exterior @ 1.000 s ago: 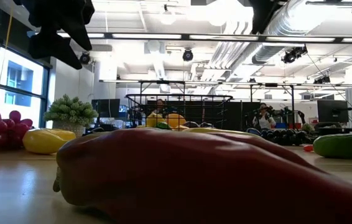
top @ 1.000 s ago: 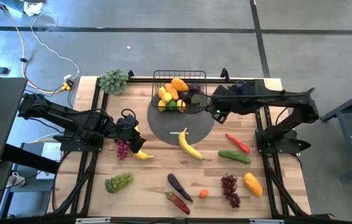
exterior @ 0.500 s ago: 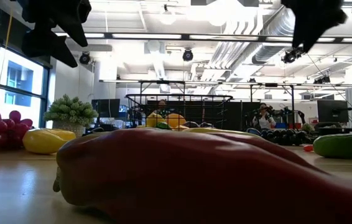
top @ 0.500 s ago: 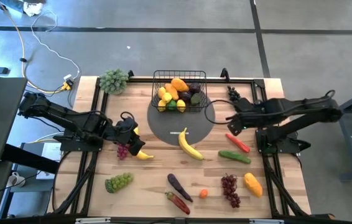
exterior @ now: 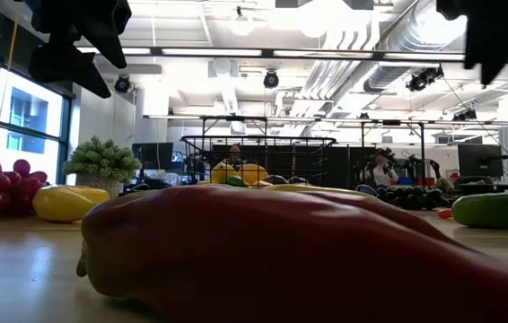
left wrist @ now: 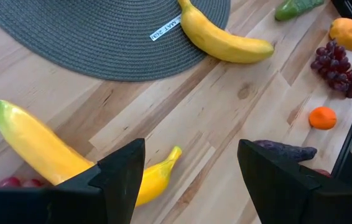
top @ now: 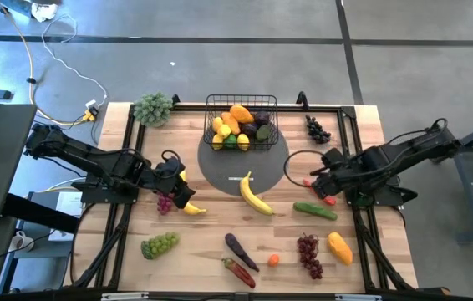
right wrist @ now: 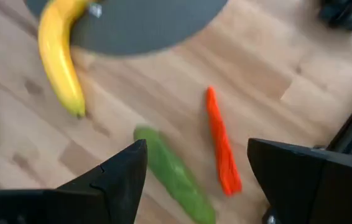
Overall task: Build produce basket
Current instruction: Put the yellow mango into the black wire basket
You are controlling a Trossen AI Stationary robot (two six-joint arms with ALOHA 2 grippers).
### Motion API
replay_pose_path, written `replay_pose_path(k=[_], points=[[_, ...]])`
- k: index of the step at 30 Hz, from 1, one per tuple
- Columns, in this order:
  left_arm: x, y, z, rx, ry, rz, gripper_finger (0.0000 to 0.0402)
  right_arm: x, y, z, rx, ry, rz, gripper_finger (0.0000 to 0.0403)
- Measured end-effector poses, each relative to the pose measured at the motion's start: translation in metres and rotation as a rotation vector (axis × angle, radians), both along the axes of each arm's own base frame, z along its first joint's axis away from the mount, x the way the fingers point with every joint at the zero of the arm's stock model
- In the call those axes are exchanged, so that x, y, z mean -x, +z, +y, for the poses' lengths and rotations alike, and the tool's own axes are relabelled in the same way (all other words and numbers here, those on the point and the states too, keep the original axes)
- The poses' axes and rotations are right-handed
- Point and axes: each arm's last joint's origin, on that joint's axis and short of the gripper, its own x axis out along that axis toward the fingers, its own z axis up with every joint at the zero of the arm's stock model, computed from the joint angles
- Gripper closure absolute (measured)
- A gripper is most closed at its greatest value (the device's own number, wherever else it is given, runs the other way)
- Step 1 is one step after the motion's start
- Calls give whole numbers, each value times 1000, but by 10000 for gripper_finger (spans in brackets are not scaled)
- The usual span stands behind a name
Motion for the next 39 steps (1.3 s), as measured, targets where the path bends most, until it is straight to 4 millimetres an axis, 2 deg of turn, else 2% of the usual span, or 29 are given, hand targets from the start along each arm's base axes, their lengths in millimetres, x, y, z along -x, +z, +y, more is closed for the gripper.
replay_pose_path(k=[16,24,39], points=[[0,0,0,-49,-63,13,154,11,-45,31,-321,84,187,143],[0,0,-2,-16,-139,26,154,16,-53,51,-391,89,243,143],[0,-1,-3,-3,-151,28,154,4,-82,100,-469,63,369,143]])
